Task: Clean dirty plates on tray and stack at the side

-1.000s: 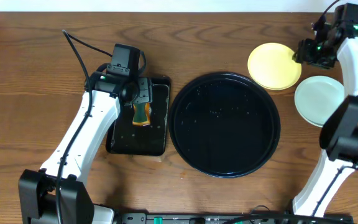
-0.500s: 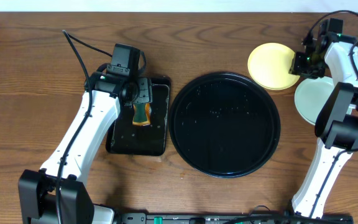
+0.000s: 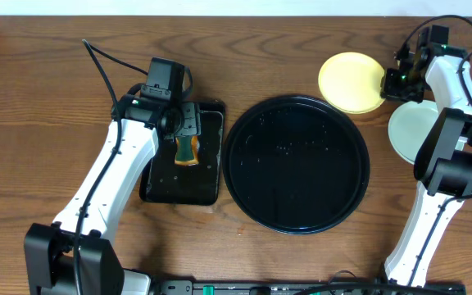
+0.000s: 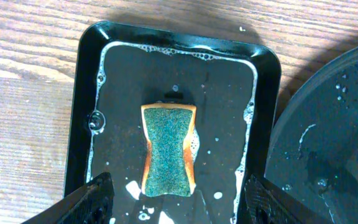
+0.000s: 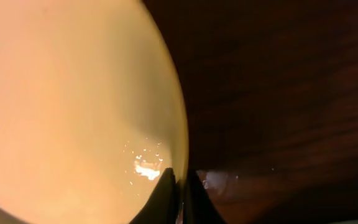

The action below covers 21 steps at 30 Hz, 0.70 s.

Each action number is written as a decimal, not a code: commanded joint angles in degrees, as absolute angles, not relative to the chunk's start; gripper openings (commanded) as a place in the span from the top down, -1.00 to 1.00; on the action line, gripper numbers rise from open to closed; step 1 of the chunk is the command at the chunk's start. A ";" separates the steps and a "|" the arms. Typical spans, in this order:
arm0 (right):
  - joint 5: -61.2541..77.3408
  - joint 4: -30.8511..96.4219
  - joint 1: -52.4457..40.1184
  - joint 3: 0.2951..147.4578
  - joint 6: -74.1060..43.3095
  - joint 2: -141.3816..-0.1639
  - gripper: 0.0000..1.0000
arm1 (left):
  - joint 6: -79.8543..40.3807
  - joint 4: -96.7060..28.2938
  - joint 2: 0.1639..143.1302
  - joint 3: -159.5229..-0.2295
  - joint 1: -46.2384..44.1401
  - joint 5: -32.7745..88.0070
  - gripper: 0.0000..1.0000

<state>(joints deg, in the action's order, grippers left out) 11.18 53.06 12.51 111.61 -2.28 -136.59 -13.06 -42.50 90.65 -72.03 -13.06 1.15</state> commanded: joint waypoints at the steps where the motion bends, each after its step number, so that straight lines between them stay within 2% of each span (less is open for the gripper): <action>1: 12.12 53.43 12.01 111.20 -2.79 -137.01 0.98 | -12.73 -42.83 90.24 -72.97 -12.93 0.89 -0.39; 12: 21.69 52.86 14.00 111.42 -3.84 -133.58 0.98 | -12.73 -42.83 90.24 -72.97 -12.93 0.86 -0.39; 21: 24.49 58.33 18.72 111.42 -2.94 -126.45 0.98 | -12.73 -42.78 90.24 -72.97 -12.93 0.86 -0.39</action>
<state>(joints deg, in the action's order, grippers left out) 21.76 57.25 17.08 111.50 -3.86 -130.87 -13.06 -42.52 90.65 -72.03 -13.06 1.15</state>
